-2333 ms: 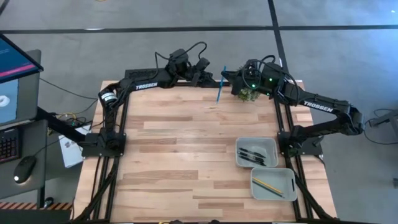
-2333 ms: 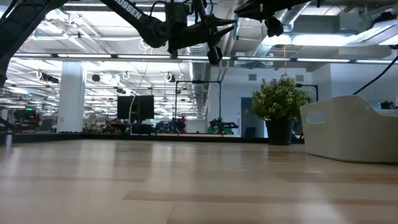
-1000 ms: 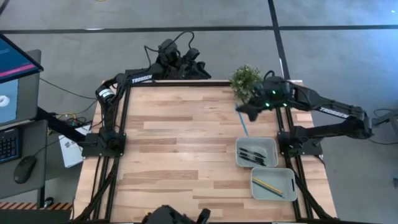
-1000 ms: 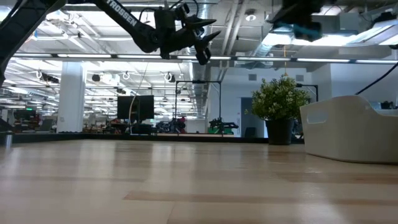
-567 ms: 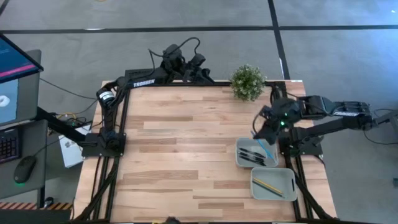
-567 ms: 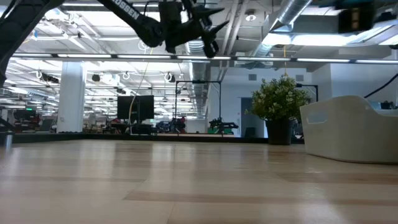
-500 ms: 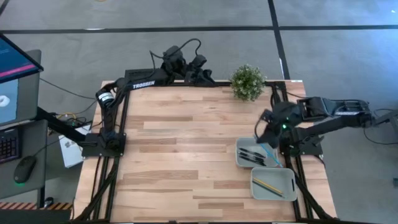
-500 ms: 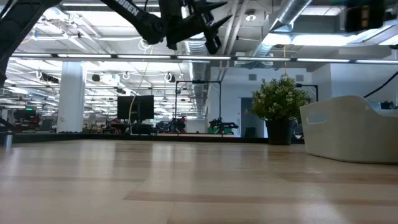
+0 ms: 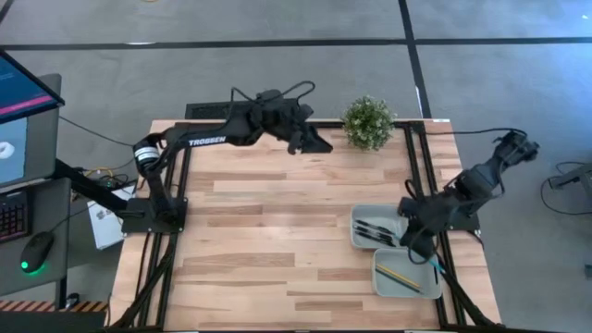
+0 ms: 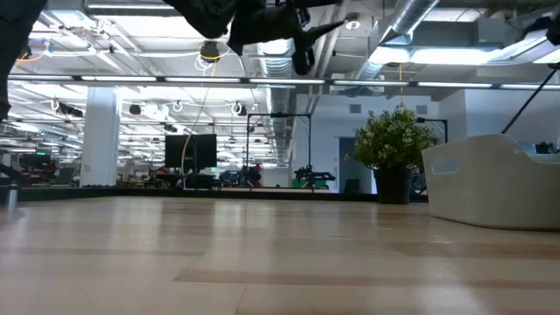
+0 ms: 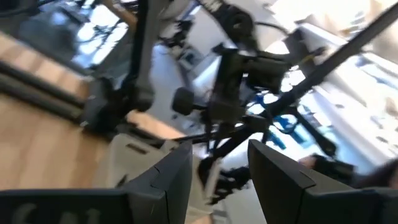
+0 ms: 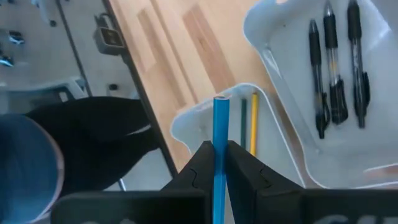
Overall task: Sort pens & pencils
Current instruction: Put the blue pencil into the bottom gray bin
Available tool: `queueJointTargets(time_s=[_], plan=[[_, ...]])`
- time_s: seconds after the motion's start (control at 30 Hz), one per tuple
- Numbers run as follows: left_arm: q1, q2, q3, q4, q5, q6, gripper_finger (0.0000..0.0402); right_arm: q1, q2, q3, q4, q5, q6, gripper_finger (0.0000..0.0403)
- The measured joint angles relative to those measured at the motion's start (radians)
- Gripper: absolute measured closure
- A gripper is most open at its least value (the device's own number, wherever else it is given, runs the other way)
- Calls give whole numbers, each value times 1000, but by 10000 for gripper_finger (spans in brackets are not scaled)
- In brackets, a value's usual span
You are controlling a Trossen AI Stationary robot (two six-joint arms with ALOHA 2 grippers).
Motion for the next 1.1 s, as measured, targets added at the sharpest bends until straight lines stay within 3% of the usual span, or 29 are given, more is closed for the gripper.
queueJointTargets(time_s=[0.27,0.67,1.1], plan=[[-83,-73,-1,-217,-205,200,255,87,4,-103,97,34,52,359],[-169,-124,-1,-393,-321,258,255,97,58,-249,275,31,-30,359],[-217,-126,-1,-450,-369,280,255,97,245,-258,319,-56,-151,359]])
